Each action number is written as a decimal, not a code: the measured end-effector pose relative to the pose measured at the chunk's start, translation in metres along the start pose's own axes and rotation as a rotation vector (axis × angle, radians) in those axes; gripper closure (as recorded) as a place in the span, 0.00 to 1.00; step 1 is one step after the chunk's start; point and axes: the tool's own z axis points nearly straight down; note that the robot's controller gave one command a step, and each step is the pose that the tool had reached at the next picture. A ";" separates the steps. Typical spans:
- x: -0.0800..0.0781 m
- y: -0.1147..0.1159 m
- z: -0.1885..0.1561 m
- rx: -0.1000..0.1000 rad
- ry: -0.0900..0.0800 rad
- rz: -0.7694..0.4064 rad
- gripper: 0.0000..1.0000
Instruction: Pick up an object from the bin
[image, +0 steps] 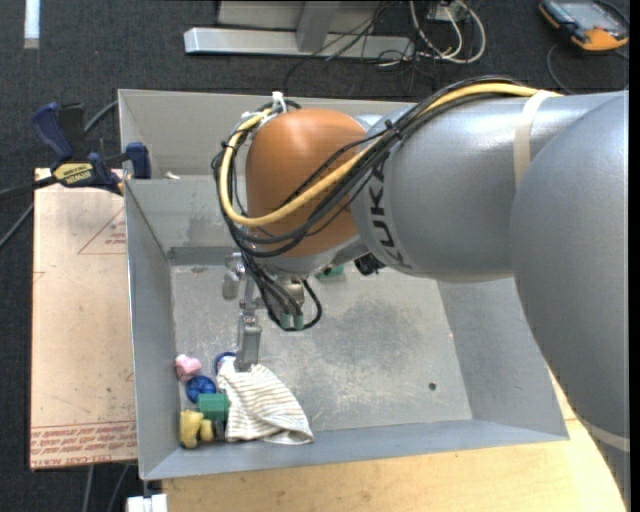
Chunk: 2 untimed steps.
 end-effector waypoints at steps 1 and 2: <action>-0.002 -0.001 -0.005 -0.001 -0.007 0.004 0.00; 0.039 -0.017 0.077 -0.002 -0.004 -0.091 0.00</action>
Offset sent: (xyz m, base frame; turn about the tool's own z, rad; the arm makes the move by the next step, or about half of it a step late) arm -0.0449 -0.0199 -0.0876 -0.1034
